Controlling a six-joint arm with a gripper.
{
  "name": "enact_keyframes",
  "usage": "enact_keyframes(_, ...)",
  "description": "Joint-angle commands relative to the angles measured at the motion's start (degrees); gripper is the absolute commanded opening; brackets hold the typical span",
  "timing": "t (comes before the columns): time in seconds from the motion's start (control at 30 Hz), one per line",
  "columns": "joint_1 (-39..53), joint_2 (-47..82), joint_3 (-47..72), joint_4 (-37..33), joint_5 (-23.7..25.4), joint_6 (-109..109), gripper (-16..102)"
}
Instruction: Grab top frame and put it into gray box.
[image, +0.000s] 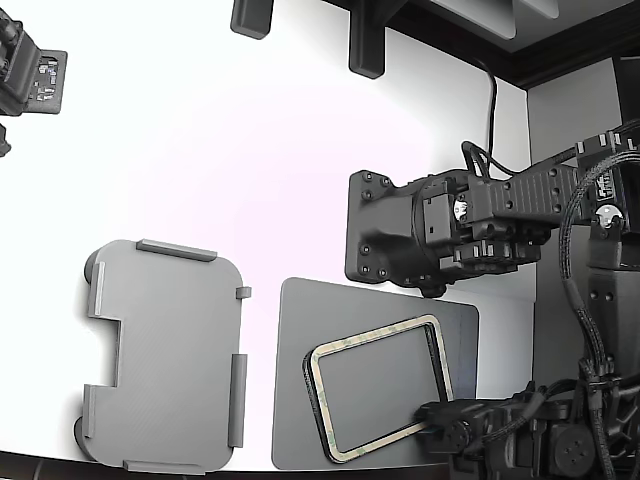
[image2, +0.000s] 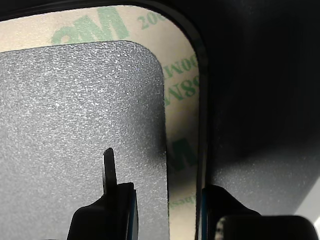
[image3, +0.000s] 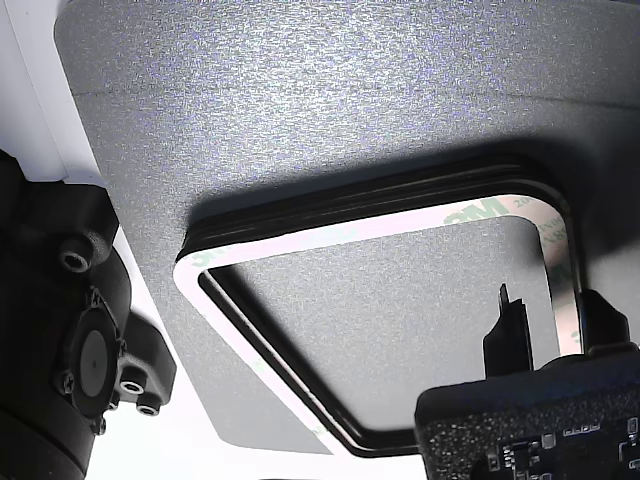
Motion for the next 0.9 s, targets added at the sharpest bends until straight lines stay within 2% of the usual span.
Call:
enact_keyframes(0.0,-0.5,1.2,-0.9,-0.4,0.1,0.2,49)
enact_keyframes(0.63,-0.5,1.8,0.3,-2.1,0.0,0.1,43)
enact_keyframes(0.73,-0.5,1.9,0.5,-2.5,-0.1,-0.2,33)
enact_keyframes(0.87,-0.5,2.2,0.9,-3.3,-0.4,0.4,2)
